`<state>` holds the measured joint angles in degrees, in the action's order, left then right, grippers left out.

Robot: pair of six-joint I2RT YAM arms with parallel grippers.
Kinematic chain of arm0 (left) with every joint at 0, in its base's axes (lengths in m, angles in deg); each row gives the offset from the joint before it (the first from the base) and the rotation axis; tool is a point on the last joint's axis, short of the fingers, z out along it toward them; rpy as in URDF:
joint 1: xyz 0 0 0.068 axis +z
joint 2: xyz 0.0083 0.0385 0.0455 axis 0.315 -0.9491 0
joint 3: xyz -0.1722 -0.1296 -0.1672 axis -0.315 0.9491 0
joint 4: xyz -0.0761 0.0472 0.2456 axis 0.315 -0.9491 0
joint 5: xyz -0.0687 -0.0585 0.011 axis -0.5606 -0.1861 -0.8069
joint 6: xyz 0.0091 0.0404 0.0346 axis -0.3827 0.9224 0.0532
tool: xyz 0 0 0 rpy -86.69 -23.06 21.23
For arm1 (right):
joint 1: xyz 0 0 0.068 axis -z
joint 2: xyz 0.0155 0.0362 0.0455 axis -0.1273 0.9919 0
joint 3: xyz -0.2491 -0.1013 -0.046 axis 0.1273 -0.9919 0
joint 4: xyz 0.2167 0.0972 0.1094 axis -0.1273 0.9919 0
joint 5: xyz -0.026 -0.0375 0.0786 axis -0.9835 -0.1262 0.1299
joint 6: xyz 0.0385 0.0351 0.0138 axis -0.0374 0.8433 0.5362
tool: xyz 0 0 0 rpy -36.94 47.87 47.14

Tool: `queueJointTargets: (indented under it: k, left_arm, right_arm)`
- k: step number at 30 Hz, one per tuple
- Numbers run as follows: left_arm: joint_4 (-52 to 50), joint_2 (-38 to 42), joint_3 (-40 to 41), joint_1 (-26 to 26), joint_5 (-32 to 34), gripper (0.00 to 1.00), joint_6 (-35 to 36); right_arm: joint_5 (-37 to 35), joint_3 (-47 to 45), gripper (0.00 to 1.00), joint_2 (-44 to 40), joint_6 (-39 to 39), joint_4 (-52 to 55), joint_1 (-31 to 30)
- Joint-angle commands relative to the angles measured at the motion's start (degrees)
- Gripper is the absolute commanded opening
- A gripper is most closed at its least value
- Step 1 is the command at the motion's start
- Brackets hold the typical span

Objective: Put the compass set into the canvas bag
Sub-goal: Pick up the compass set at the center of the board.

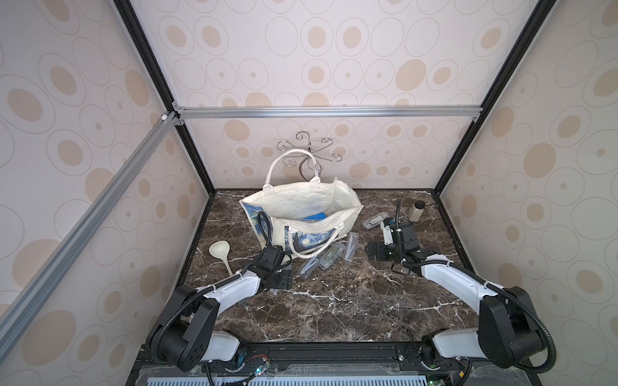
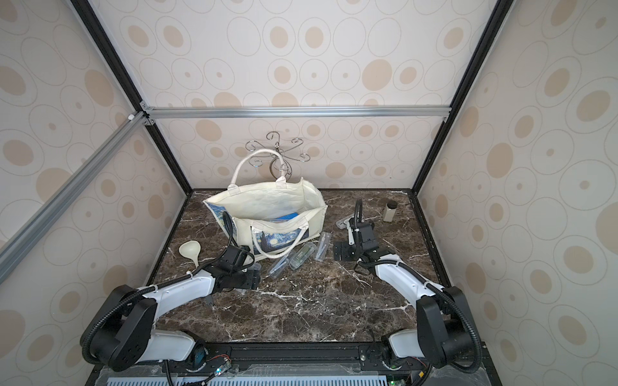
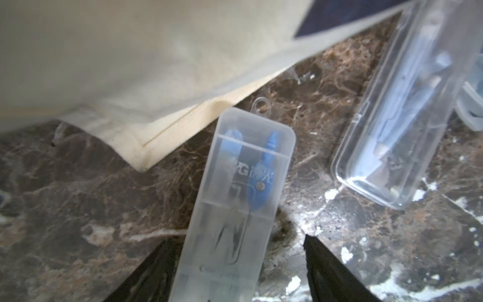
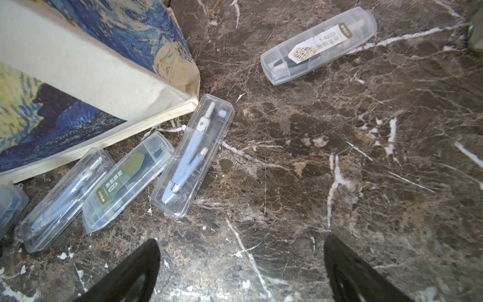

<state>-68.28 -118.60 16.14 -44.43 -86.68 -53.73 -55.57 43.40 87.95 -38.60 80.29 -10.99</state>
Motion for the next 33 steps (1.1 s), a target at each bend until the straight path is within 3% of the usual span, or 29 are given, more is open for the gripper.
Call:
queueJointTargets:
  k: [1, 7, 20, 33]
  left_arm:
    - [-2.8, -1.9, -1.2, -0.9, 2.7, 0.76, -0.8]
    - [-3.2, -2.9, -1.0, -2.4, 5.2, 0.71, -1.6]
    - [-1.4, -4.6, -0.5, -5.0, 5.8, 0.52, -1.7]
    - [0.3, 2.6, 1.2, -5.6, 6.8, 0.46, -1.3]
  right_arm:
    - [-0.5, -0.5, 1.0, -1.0, 0.1, -0.6, 0.4]
    - [-0.4, -0.4, 1.0, -0.8, 0.2, -0.7, 0.4]
    - [-0.5, -0.5, 1.0, -0.7, 0.0, -0.7, 0.4]
    - [-0.4, -0.4, 1.0, -0.4, 0.2, -0.9, 0.4]
